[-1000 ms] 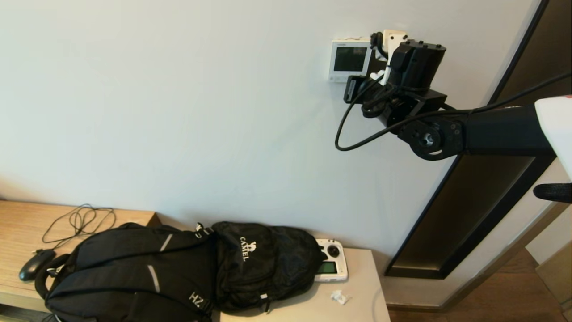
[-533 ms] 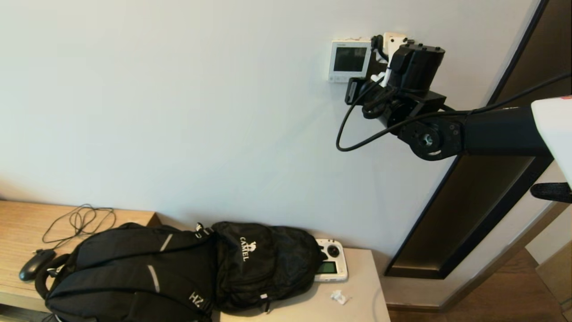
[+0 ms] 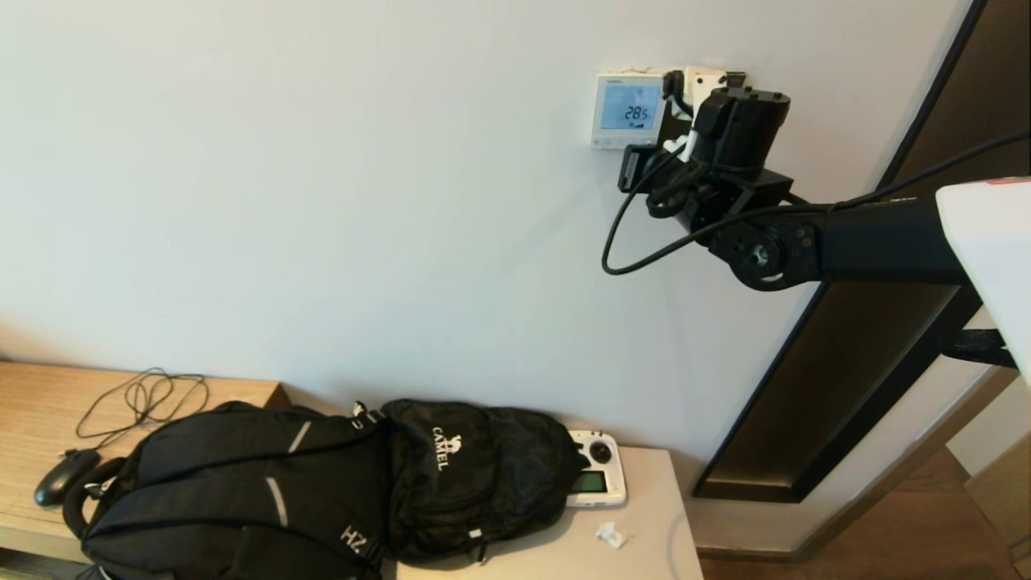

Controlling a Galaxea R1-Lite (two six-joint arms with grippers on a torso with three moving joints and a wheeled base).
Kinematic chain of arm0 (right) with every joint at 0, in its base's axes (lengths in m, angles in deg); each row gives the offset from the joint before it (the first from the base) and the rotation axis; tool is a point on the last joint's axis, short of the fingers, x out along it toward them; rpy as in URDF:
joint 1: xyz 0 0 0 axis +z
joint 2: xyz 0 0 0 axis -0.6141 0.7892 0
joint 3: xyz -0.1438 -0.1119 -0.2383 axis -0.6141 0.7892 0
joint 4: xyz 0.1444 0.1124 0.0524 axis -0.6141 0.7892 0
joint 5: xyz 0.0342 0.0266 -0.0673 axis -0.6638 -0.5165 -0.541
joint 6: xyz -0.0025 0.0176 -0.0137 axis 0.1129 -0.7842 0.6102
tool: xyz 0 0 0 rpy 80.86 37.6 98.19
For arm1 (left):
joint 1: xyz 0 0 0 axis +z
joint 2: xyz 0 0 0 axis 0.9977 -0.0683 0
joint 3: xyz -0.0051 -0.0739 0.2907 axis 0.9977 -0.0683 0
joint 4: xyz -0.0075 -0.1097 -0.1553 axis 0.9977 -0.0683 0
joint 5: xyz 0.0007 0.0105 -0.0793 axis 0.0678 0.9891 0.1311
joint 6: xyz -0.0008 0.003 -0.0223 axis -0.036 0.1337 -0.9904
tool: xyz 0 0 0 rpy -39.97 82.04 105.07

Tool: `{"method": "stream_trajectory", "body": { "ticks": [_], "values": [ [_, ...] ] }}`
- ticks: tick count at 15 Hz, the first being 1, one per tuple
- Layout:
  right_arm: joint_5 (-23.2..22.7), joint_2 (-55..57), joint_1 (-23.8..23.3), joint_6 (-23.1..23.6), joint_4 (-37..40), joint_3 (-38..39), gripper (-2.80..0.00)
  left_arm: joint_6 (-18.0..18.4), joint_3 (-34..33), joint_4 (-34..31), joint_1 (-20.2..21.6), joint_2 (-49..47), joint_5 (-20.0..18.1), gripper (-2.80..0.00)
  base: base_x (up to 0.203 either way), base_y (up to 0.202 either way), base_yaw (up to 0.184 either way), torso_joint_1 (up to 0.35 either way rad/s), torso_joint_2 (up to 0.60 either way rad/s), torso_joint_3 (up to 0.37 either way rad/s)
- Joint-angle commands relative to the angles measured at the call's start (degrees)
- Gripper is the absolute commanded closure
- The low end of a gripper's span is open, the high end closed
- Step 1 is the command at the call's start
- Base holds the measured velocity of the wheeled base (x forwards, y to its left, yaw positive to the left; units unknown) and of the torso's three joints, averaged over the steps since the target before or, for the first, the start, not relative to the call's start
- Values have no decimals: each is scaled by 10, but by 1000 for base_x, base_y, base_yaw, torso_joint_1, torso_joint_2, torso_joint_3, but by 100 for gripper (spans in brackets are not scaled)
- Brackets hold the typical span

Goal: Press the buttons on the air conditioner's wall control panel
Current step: Turn on the central air conditioner

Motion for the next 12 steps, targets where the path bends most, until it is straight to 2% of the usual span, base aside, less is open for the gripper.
{"method": "stream_trajectory", "body": {
  "ticks": [1,5,8,12],
  "values": [
    [1,0,0,0,-2,0,0,0,0,0,0,0,-1,0,0,0,0,0,0,0],
    [4,-27,11,-9,-8,17,0,0,0,0,1,0,0,0,0,0,0,0,0,0],
    [6,-45,41,-8,-31,40,0,0,0,0,0,0,-1,0,0,0,0,0,0,0],
    [7,-27,66,-3,-31,19,0,0,0,0,1,0,-1,0,0,0,0,0,0,0]
  ]
}}
